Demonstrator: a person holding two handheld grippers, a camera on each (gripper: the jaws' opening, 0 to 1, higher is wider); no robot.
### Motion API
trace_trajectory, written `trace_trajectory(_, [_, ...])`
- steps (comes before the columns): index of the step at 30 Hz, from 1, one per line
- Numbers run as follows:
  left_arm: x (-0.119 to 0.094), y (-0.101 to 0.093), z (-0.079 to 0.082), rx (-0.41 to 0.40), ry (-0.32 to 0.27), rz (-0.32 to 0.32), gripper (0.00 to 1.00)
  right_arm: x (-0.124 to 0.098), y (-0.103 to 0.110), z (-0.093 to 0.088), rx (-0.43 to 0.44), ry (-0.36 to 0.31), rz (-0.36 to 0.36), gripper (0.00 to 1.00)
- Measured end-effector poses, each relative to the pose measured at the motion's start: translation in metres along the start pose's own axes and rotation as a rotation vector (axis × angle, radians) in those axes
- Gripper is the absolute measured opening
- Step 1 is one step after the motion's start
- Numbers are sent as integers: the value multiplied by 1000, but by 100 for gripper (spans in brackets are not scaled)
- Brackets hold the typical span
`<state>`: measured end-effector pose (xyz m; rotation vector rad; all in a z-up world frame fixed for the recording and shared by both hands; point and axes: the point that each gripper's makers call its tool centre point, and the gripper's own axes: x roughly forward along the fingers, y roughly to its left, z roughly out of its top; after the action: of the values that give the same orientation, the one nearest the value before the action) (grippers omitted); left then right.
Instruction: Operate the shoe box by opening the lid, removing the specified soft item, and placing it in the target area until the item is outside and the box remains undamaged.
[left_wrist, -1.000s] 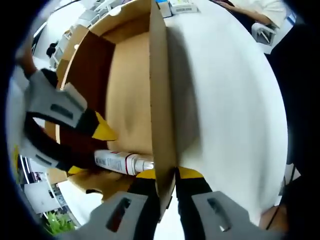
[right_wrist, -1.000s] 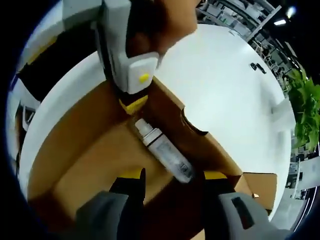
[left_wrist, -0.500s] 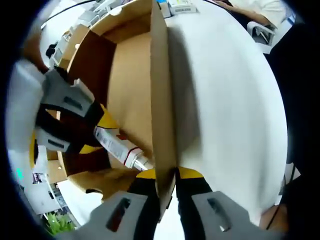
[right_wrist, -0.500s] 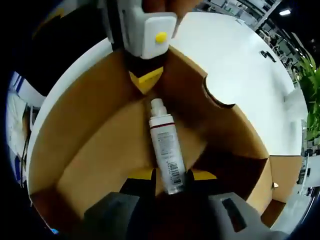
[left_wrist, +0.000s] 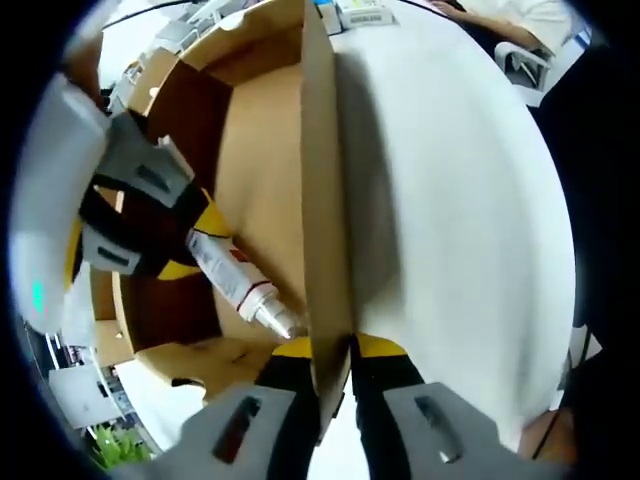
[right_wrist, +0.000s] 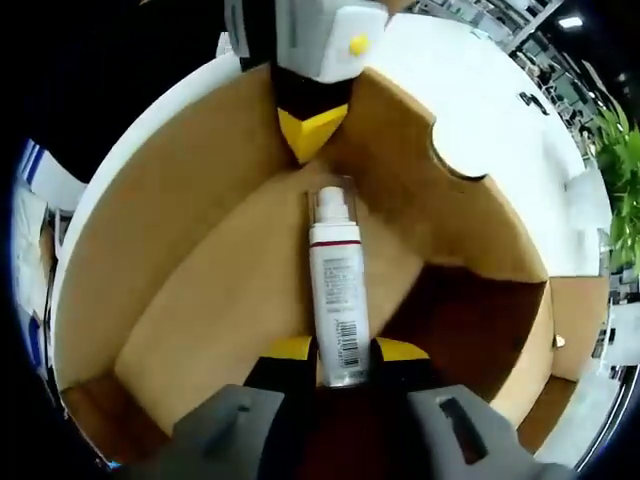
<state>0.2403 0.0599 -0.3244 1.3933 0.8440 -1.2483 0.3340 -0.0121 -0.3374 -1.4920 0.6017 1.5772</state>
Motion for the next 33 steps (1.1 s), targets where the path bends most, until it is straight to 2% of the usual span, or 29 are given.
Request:
trace_trajectory(3, [0, 0, 0, 0, 0, 0, 9, -4, 12, -12, 103, 18, -15, 21])
trace_trajectory(7, [0, -1, 0, 1, 0, 0, 9, -9, 24, -27, 129, 49, -21, 21])
trace_trajectory(9, [0, -1, 0, 0, 1, 0, 9, -13, 34, -38, 204, 67, -30, 21])
trace_trajectory(14, [0, -1, -1, 0, 4, 1, 9, -18, 48, -50, 255, 83, -27, 21])
trace_trajectory(16, [0, -1, -1, 0, 5, 1, 9, -23, 66, -60, 346, 86, -29, 21])
trace_trajectory(24, [0, -1, -1, -7, 10, 2, 9, -32, 95, -82, 406, 117, -17, 21])
trace_trajectory(27, [0, -2, -1, -7, 13, 3, 9, -33, 100, -85, 417, 124, -12, 21])
trace_trajectory(32, [0, -2, -1, -9, 16, 4, 9, -34, 101, -84, 416, 123, -5, 22])
trace_trajectory(33, [0, -2, -1, -12, 15, 4, 9, -36, 97, -77, 398, 99, -9, 24])
